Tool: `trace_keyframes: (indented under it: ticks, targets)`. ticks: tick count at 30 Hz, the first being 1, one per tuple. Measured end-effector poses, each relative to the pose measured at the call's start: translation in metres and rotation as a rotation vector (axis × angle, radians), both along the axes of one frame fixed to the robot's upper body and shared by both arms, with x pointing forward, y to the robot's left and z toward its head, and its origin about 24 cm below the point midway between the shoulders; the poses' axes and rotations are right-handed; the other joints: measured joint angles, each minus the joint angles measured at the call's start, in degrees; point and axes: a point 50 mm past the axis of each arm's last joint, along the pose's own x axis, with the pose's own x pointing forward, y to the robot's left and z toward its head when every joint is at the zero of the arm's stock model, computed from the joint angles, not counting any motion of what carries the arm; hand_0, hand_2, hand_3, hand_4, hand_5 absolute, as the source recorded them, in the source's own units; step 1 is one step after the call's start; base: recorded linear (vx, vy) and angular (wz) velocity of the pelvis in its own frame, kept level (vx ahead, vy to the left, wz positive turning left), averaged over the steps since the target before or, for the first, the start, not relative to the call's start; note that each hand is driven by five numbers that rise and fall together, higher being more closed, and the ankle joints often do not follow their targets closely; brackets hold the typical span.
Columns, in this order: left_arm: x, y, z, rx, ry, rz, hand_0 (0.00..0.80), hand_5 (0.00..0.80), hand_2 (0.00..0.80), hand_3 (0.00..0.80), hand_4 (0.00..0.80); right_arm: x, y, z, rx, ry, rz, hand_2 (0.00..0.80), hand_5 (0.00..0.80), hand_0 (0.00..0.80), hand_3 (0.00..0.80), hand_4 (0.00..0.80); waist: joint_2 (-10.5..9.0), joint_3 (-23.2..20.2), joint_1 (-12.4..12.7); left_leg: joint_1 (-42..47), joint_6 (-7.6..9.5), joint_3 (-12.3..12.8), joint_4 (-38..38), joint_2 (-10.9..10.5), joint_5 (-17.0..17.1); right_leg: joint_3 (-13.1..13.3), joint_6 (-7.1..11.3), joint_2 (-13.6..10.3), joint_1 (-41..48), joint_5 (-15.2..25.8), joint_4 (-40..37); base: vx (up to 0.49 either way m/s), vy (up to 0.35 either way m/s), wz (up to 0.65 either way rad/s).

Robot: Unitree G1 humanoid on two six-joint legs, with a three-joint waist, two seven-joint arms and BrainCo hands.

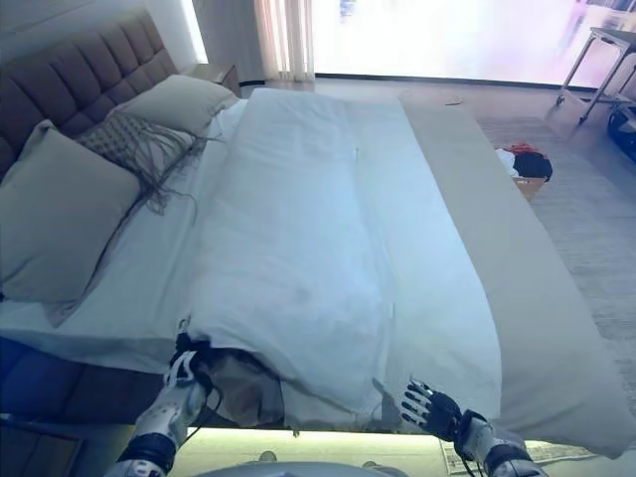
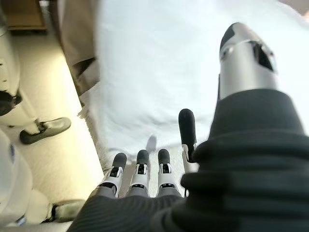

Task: Make the bed neatly

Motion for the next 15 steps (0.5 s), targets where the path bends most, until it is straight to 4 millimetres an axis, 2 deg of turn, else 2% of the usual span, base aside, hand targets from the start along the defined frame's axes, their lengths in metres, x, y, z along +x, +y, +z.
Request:
trace_keyframes:
  ticks: [5, 9, 13, 15]
  targets:
    - [-0.028, 0.040, -0.011, 0.060, 0.094, 0.089, 0.800, 0.800, 0.800, 0.800, 0.800, -0.006, -0.009, 0.000, -0.004, 0.003, -0.038, 0.000, 0.000, 0.000, 0.000, 0.000, 1.34, -0.7, 0.1, 0.0, -0.07, -0.3, 0.0, 0.0, 0.0, -0.3, -0.03, 0.0, 0.2, -0.1, 0.0, -0.021, 0.068, 0.03]
    - [-0.045, 0.076, -0.008, 0.103, 0.138, 0.169, 0.800, 0.800, 0.800, 0.800, 0.800, -0.011, -0.018, 0.001, -0.016, 0.014, -0.047, 0.000, 0.000, 0.000, 0.000, 0.000, 1.99, -0.5, 0.2, -0.1, -0.07, -0.4, 0.0, -0.1, -0.1, -0.5, -0.04, -0.1, 0.2, -0.2, 0.0, -0.026, 0.088, 0.02]
    - [-0.057, 0.101, -0.001, 0.132, 0.162, 0.218, 0.800, 0.800, 0.800, 0.800, 0.800, -0.013, -0.024, 0.002, -0.025, 0.006, -0.083, 0.000, 0.000, 0.000, 0.000, 0.000, 2.31, -0.4, 0.2, -0.1, -0.06, -1.1, 0.0, -0.2, -0.1, -1.2, 0.05, -0.2, 0.5, -0.4, 0.0, -0.036, 0.081, 0.06]
    - [-0.071, 0.112, -0.003, 0.135, 0.207, 0.239, 0.800, 0.800, 0.800, 0.800, 0.800, -0.012, -0.026, 0.003, -0.019, -0.006, -0.100, 0.000, 0.000, 0.000, 0.000, 0.000, 2.40, -0.4, 0.1, -0.3, -0.08, -1.0, 0.0, -0.3, -0.2, -1.3, 0.21, -0.4, 0.6, -0.6, -0.1, -0.030, 0.085, -0.02]
